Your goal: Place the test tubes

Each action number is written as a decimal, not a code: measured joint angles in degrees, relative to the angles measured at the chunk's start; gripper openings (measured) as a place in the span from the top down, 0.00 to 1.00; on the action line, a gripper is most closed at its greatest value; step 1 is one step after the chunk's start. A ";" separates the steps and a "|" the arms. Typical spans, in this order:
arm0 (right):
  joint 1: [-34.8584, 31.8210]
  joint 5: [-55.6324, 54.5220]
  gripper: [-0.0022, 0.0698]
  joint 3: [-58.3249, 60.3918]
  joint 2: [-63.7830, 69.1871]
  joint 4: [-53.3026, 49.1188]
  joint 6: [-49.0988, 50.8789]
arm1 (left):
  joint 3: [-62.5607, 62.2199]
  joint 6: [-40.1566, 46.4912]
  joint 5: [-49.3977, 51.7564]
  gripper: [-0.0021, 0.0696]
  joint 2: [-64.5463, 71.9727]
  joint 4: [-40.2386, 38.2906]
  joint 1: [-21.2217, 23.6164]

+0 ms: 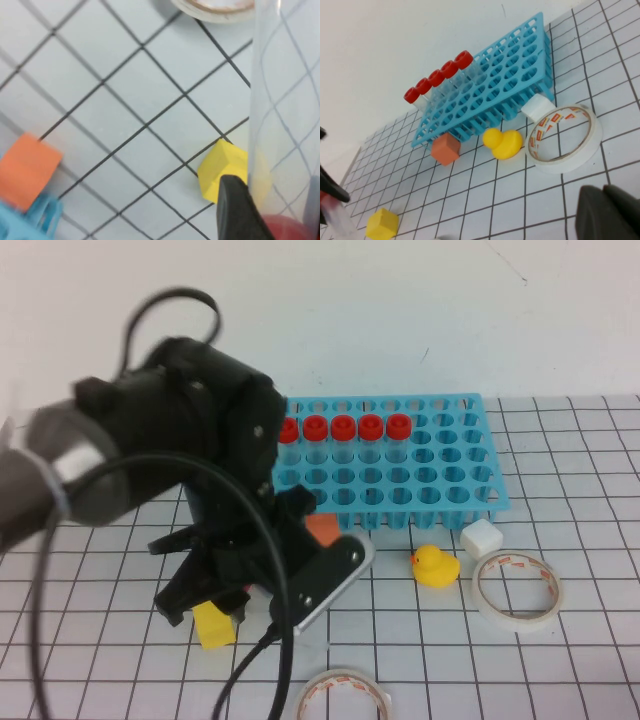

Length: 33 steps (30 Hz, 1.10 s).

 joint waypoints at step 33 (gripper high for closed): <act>0.00 0.56 0.97 0.00 0.00 0.88 0.00 | 0.13 43.70 -1.08 0.62 9.37 -1.88 0.00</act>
